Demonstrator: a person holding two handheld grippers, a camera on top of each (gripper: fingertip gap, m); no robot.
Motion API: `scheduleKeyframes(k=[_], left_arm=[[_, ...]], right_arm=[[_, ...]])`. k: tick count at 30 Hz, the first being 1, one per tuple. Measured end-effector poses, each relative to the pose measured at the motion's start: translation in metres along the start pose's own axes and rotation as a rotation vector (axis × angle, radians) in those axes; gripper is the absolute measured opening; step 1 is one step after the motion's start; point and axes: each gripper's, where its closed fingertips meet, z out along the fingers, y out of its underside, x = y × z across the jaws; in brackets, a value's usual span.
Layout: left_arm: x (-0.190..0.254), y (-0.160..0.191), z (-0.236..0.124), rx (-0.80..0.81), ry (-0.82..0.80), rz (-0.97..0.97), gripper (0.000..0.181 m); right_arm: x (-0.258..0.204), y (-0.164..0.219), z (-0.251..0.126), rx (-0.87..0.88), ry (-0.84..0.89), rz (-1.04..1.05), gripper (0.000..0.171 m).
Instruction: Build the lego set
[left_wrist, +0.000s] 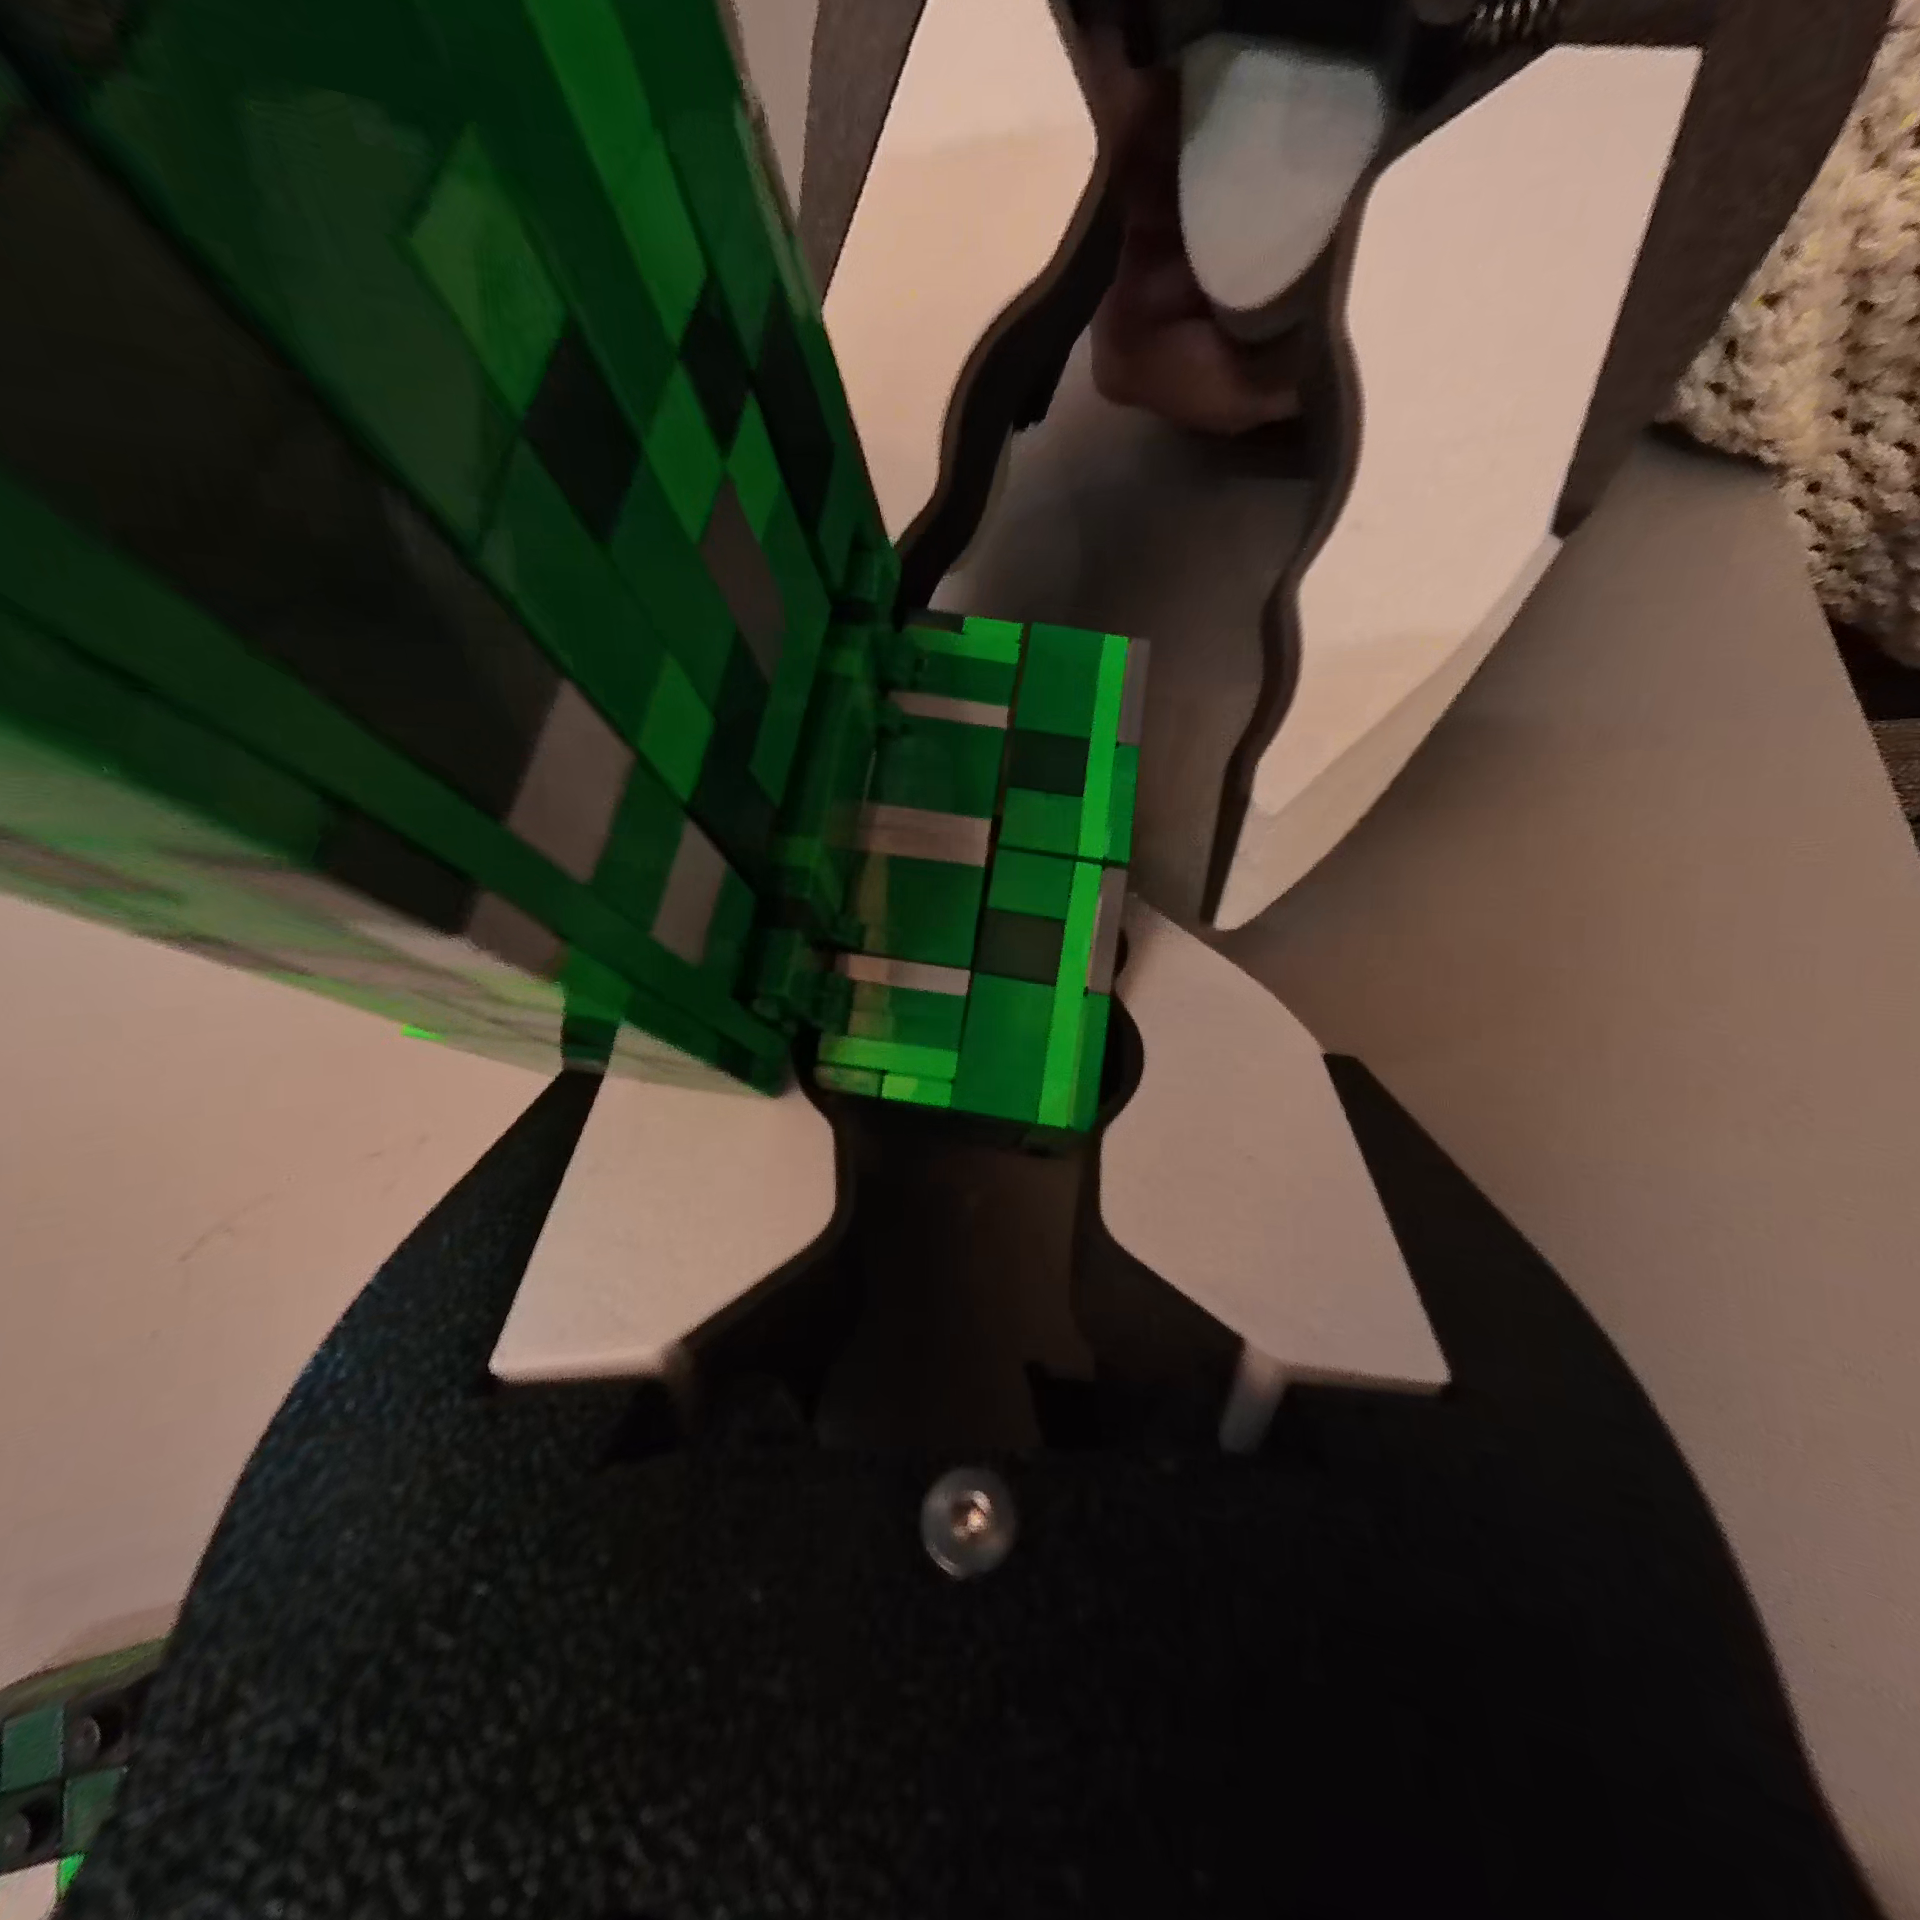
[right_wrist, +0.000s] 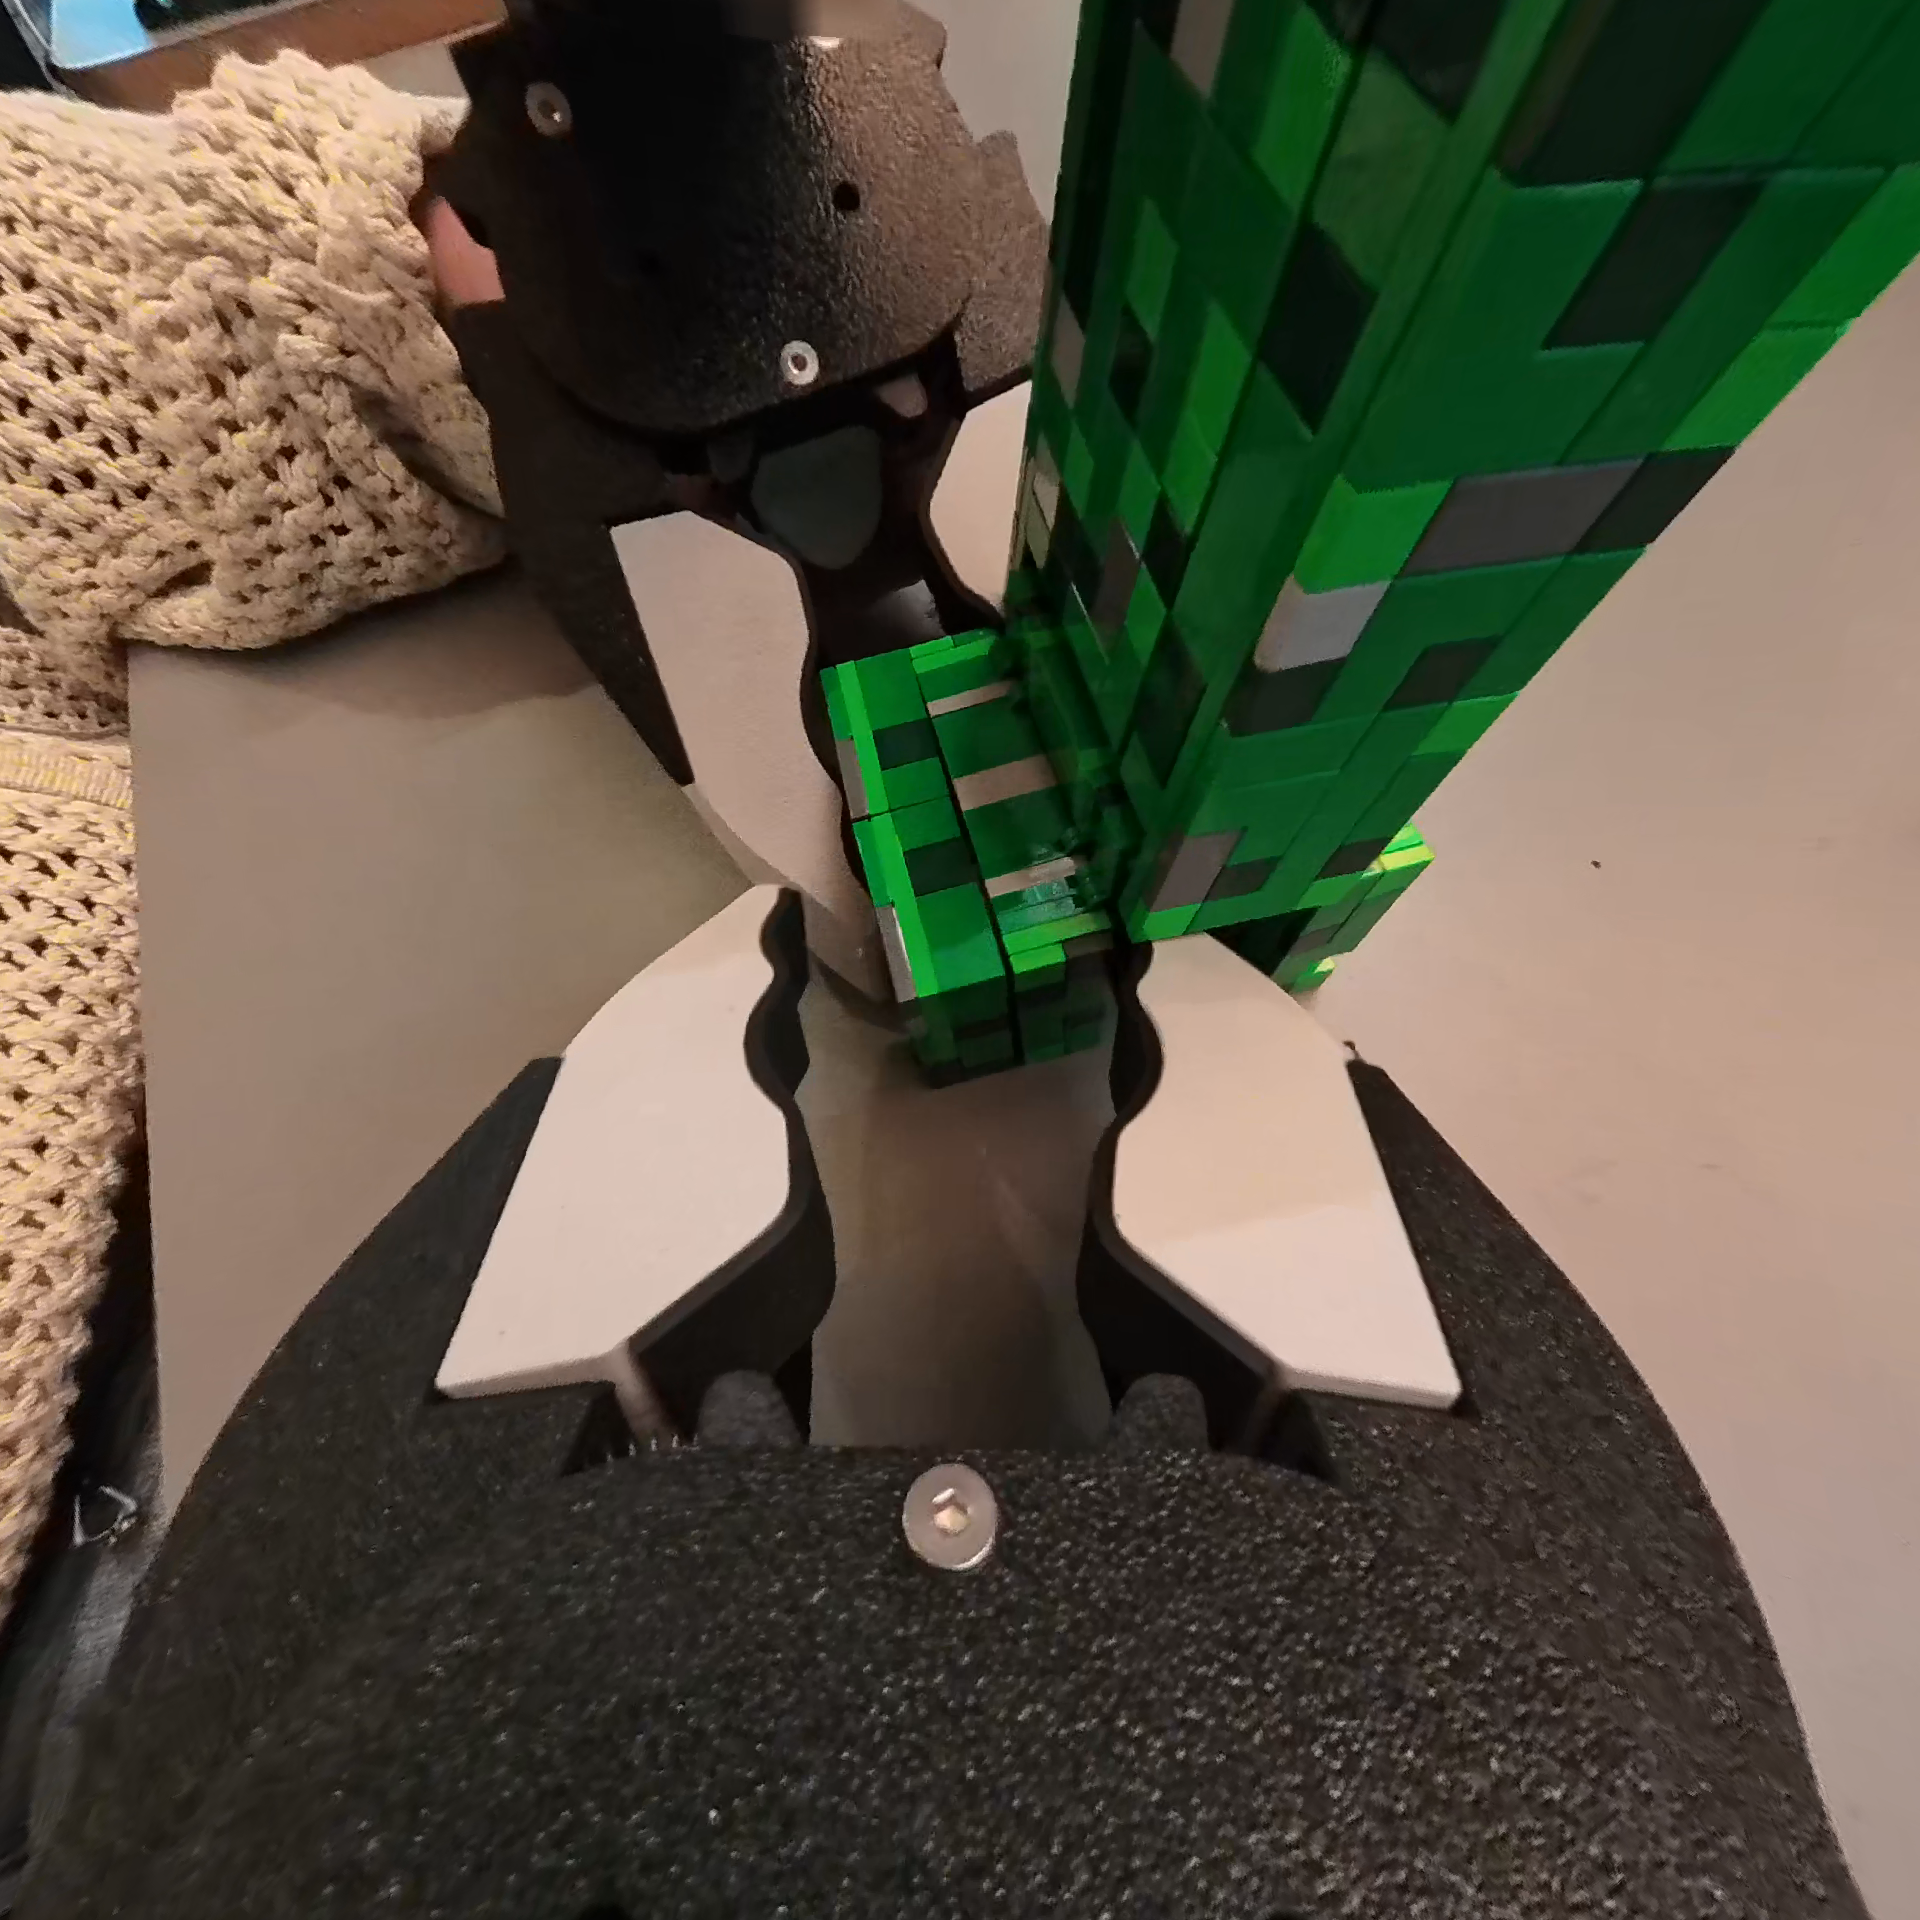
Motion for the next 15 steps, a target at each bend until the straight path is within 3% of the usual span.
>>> scheduleKeyframes(k=[15], left_arm=[[0.000, 0.000, 0.000, -0.001, 0.003, -0.002, 0.046]], right_arm=[[0.009, 0.020, -0.005, -0.106, -0.004, 0.025, 0.046]])
